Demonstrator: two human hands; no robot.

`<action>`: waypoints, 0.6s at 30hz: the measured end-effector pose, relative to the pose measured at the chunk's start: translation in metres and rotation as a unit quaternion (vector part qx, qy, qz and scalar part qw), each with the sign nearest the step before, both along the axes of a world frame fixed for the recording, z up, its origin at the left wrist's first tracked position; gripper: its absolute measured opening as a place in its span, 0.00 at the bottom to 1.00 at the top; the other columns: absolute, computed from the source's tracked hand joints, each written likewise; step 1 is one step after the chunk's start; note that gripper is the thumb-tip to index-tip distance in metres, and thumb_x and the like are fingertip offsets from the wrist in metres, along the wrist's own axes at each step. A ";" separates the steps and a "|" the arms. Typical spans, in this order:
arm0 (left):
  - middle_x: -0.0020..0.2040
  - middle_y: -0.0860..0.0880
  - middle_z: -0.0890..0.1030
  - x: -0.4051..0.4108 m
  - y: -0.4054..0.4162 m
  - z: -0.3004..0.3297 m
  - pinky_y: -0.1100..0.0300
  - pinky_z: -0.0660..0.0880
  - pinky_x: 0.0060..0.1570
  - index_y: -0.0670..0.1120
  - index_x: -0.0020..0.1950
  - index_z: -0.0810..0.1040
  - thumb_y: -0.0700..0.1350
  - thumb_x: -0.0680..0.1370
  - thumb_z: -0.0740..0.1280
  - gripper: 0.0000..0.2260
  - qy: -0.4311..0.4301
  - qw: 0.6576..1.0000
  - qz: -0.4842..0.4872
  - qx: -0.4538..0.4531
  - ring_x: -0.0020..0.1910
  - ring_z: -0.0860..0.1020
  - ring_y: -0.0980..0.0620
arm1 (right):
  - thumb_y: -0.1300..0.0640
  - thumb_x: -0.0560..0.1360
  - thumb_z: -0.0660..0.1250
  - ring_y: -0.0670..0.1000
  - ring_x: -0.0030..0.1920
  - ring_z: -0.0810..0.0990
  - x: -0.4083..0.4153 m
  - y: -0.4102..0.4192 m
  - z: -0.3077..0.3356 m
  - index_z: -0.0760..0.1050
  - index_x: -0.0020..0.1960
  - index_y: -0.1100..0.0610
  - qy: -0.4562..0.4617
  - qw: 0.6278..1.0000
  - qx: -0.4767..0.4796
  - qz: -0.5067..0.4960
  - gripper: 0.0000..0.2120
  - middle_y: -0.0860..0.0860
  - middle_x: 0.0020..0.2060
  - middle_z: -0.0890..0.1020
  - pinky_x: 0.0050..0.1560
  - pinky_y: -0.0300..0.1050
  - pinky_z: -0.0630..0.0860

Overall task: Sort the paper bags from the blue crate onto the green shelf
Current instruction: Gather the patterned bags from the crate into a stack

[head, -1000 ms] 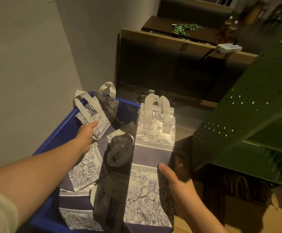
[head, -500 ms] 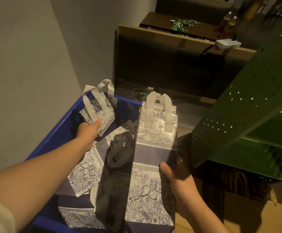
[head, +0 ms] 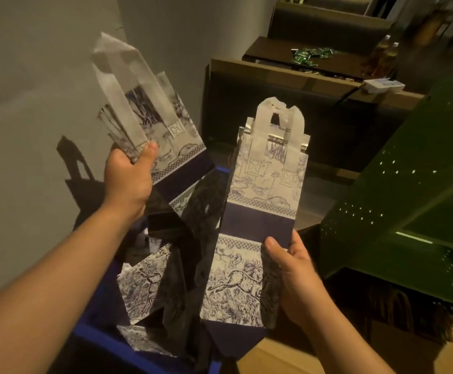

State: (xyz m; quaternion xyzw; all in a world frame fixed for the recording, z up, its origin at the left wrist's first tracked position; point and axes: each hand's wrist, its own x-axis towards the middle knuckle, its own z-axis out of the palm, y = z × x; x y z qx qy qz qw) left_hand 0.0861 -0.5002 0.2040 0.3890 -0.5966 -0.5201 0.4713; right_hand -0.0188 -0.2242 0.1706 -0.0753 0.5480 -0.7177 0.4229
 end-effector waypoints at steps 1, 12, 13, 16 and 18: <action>0.53 0.52 0.87 0.002 -0.001 0.011 0.48 0.82 0.58 0.54 0.52 0.82 0.54 0.78 0.73 0.07 0.012 1.000 0.004 -0.016 0.54 0.85 0.53 | 0.64 0.80 0.64 0.62 0.58 0.84 0.000 -0.002 0.004 0.72 0.68 0.52 0.004 1.000 -0.011 0.002 0.18 0.59 0.58 0.85 0.55 0.56 0.82; 0.52 0.56 0.85 0.005 0.015 0.089 0.47 0.81 0.59 0.57 0.51 0.78 0.54 0.77 0.73 0.06 -0.031 0.992 0.002 -0.118 0.53 0.84 0.56 | 0.58 0.75 0.66 0.60 0.62 0.82 -0.007 -0.019 0.043 0.74 0.69 0.54 0.065 0.995 -0.071 0.030 0.22 0.57 0.61 0.84 0.68 0.66 0.73; 0.52 0.56 0.85 0.003 0.018 0.094 0.48 0.82 0.58 0.57 0.52 0.78 0.53 0.78 0.73 0.06 -0.037 0.991 -0.001 -0.128 0.53 0.84 0.56 | 0.58 0.74 0.66 0.59 0.62 0.82 -0.007 -0.021 0.047 0.74 0.68 0.54 0.080 0.993 -0.074 0.034 0.22 0.56 0.60 0.84 0.68 0.65 0.73; 0.52 0.55 0.85 -0.002 0.031 0.110 0.53 0.81 0.55 0.54 0.55 0.78 0.52 0.80 0.72 0.07 -0.087 0.983 -0.040 -0.158 0.51 0.83 0.54 | 0.57 0.75 0.67 0.57 0.60 0.84 -0.010 -0.026 0.058 0.74 0.66 0.51 0.130 0.988 -0.075 0.048 0.20 0.54 0.59 0.85 0.65 0.61 0.76; 0.50 0.52 0.85 -0.009 0.039 0.115 0.55 0.79 0.52 0.51 0.55 0.79 0.50 0.80 0.72 0.07 -0.145 0.975 -0.077 -0.151 0.50 0.83 0.51 | 0.58 0.78 0.66 0.55 0.60 0.84 -0.013 -0.031 0.062 0.74 0.66 0.50 0.162 0.983 -0.074 0.048 0.17 0.52 0.59 0.85 0.63 0.58 0.77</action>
